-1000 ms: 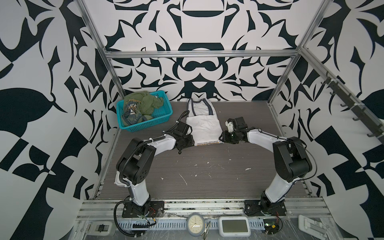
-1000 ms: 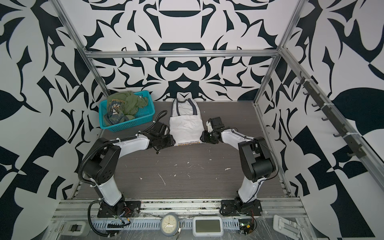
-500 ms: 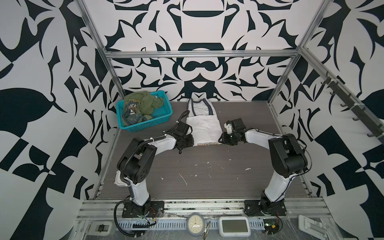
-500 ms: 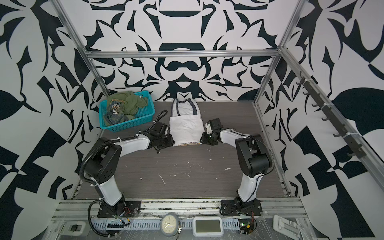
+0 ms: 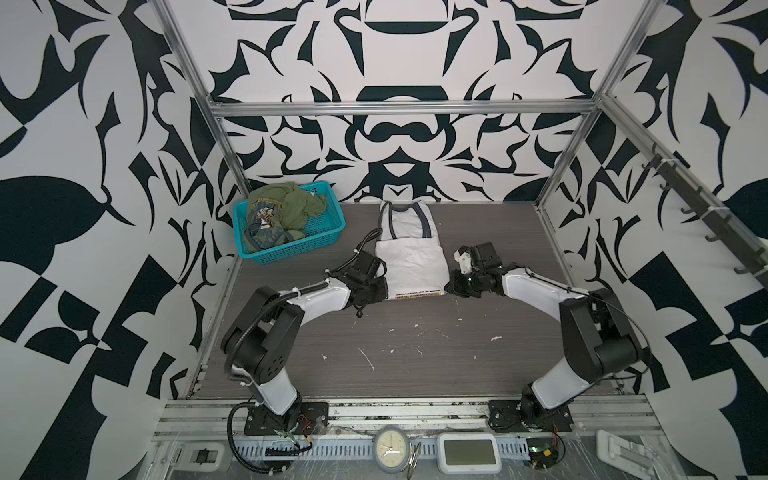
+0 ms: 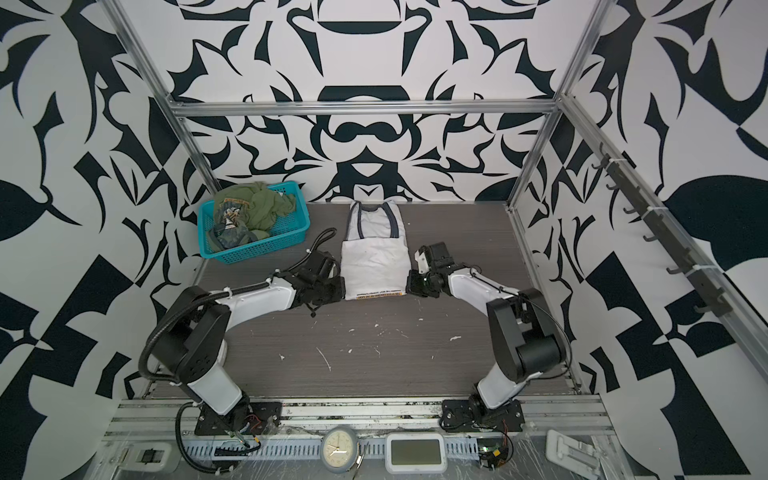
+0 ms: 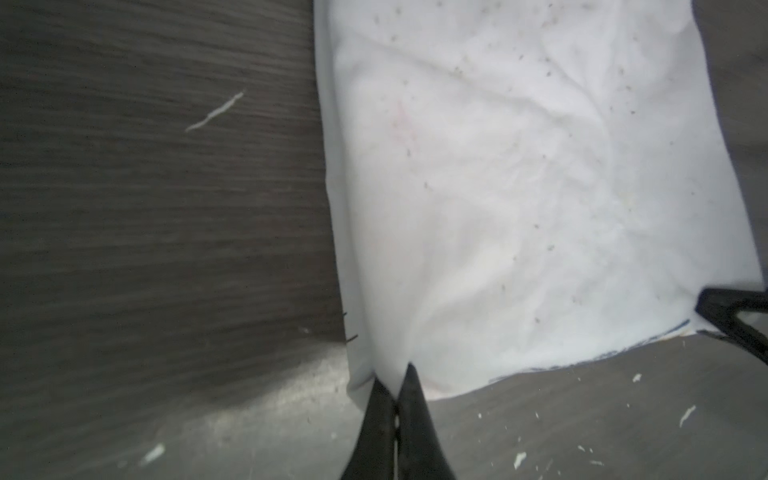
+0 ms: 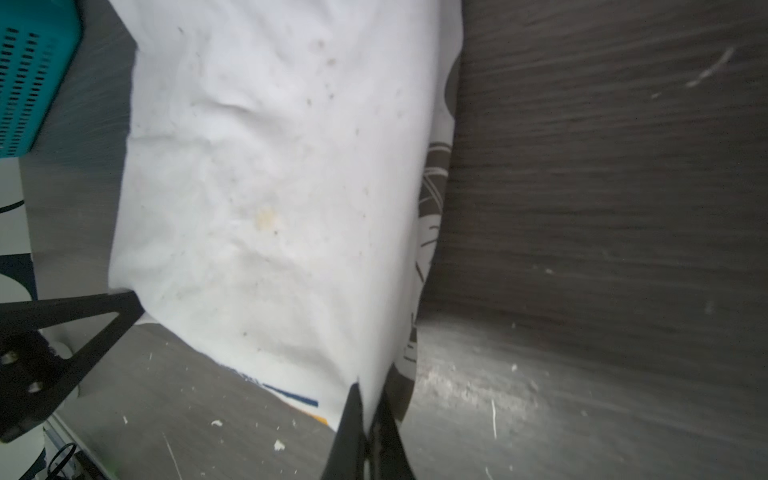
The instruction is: Fold and stack the tank tops
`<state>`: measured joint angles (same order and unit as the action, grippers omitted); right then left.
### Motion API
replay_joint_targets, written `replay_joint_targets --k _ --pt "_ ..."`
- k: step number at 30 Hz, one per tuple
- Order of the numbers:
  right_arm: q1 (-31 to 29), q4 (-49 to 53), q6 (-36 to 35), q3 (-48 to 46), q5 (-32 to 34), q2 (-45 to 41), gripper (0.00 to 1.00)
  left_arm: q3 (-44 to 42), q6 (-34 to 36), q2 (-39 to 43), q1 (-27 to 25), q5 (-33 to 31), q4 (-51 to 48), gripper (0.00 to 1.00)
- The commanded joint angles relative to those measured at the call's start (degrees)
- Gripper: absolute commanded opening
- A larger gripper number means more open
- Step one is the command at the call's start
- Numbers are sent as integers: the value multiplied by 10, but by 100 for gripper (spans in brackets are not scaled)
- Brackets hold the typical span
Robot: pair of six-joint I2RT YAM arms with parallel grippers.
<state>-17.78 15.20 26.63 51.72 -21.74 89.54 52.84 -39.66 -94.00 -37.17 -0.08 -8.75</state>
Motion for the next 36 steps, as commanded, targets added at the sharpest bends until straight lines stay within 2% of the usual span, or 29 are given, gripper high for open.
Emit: replay_joint_targets --k 1,6,8,11,13,19,23,30,36 --pt "-8 71 -1 -13 0 -80 0 -24 -11 73 -30 -49 -42 0" --pt "-25 149 16 -1 -1 -204 0 -26 -24 205 -82 -67 -96 0" --pt "-27 174 34 26 -1 -220 0 -16 -24 254 -89 -61 -102 0" --pt "-28 203 50 88 -10 -202 0 17 -23 271 -87 -78 -120 0" --pt "-27 194 57 121 -9 -182 0 53 -8 254 -83 -107 -139 0" --pt "-27 146 43 226 -17 -76 0 153 20 138 -33 -113 -141 0" --pt "-22 137 35 299 -10 16 0 205 -5 51 37 -51 -125 0" --pt "0 139 34 430 -23 162 0 275 -67 -67 103 -6 -136 0" --pt "14 171 25 562 -18 291 0 372 -70 -181 143 39 -148 0"
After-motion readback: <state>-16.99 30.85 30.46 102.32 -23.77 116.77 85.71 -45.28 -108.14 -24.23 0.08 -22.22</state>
